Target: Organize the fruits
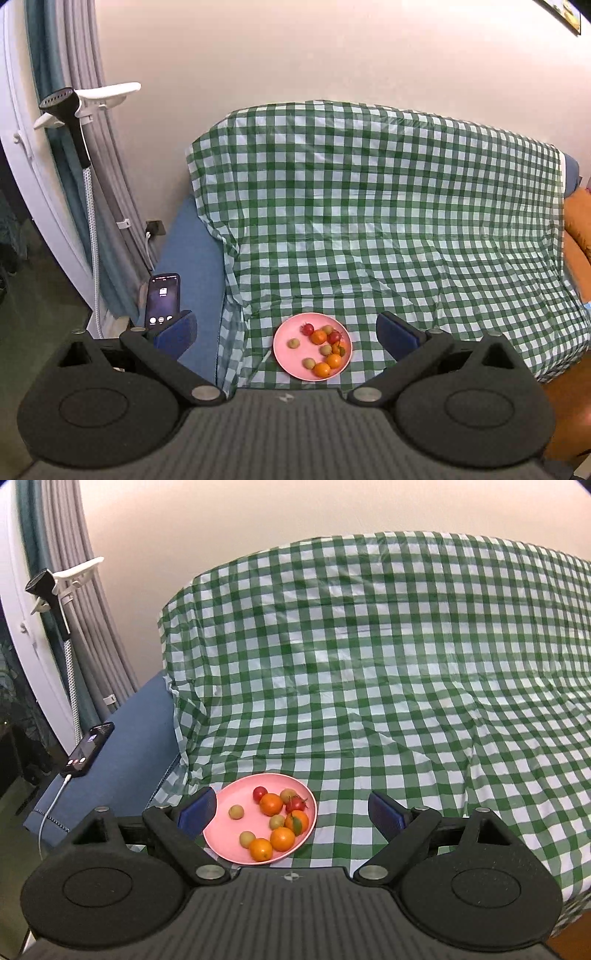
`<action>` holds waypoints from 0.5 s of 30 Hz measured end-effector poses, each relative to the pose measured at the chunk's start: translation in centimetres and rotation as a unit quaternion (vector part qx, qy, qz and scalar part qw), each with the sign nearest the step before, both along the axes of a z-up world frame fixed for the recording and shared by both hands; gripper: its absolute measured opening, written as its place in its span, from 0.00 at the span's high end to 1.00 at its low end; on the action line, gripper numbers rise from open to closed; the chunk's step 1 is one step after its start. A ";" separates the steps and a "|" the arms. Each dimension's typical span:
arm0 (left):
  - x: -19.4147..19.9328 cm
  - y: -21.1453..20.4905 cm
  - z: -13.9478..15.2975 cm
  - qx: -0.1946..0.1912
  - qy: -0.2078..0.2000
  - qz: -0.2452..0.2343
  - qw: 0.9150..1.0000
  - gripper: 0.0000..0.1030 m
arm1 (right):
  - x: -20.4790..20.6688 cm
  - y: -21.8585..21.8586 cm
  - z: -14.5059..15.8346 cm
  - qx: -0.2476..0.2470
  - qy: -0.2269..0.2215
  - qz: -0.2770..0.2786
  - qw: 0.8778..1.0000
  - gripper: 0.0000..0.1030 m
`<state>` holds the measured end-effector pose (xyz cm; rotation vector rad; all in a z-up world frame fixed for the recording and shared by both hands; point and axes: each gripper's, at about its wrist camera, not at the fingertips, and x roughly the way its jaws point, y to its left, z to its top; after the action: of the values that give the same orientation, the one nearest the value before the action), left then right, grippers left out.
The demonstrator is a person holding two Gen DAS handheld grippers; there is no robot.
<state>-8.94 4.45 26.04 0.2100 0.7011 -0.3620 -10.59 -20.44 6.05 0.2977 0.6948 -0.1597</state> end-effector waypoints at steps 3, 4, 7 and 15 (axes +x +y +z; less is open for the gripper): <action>-0.4 0.3 0.3 0.005 -0.005 -0.003 1.000 0.00 | -0.2 0.2 0.3 -0.006 -0.004 0.000 1.000 0.13; -0.4 0.5 0.2 0.001 -0.004 -0.003 1.000 0.00 | -0.2 0.2 0.4 -0.007 -0.004 -0.001 1.000 0.13; -0.7 0.6 0.2 -0.003 -0.004 -0.007 1.000 0.00 | -0.3 0.0 0.4 -0.005 -0.004 0.003 1.000 0.13; 1.8 -0.2 -6.9 0.044 0.026 -0.003 0.999 0.00 | -0.2 1.1 0.5 -0.007 -0.012 0.025 1.000 0.09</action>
<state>-7.12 4.26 19.16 0.2872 0.7694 -0.3444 -10.76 -19.34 6.50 0.2685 0.6757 -0.1126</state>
